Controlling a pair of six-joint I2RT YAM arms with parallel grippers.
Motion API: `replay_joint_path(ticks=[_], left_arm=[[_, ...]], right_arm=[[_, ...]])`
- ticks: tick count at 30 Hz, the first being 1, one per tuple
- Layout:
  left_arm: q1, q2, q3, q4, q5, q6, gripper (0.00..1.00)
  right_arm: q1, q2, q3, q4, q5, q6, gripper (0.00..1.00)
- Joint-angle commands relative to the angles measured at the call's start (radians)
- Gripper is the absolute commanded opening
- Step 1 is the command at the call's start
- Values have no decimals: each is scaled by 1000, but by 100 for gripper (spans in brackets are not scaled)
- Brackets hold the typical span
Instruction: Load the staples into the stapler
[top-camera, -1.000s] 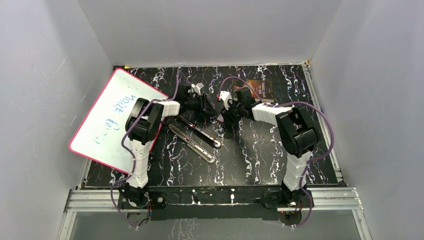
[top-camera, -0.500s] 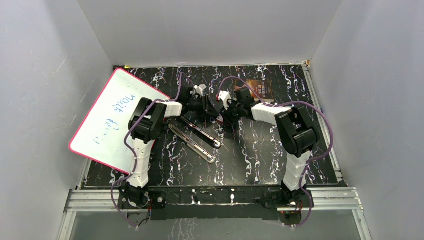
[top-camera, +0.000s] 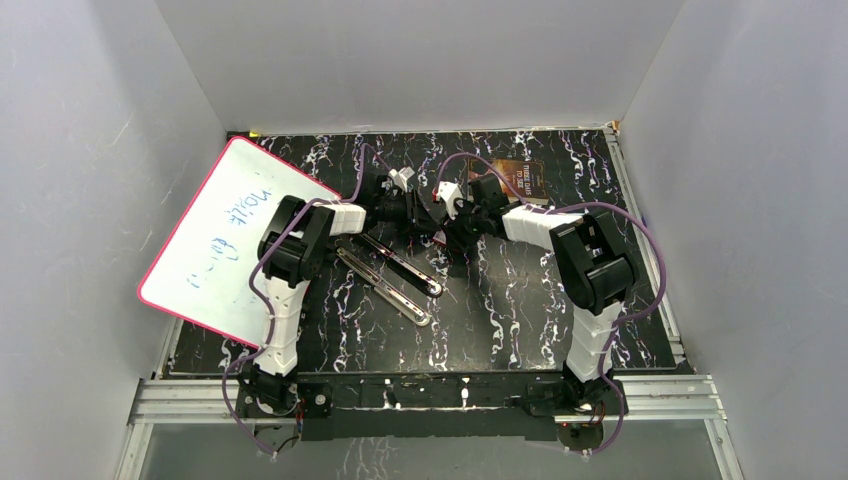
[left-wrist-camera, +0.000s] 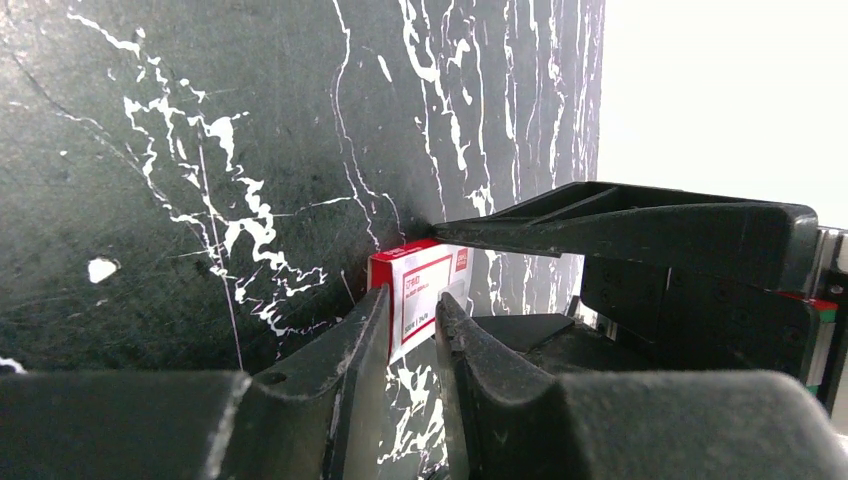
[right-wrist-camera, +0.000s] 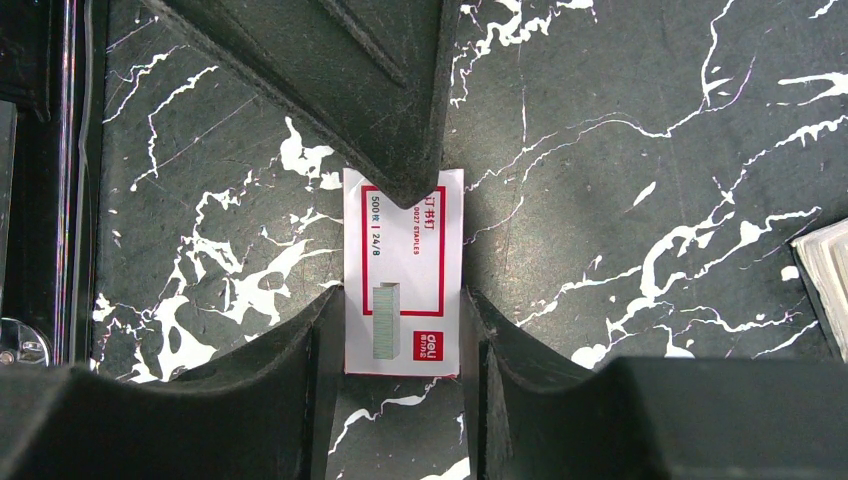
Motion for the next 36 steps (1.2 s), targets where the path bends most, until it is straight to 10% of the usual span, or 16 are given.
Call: replay_joint_path(ticks=[1, 36], left_arm=[[-7, 2, 26, 48, 50, -22, 21], [-65, -7, -45, 138, 155, -65, 22]], right_arm=[[18, 52, 2, -87, 28, -14, 50], [32, 63, 8, -98, 42, -12, 49]])
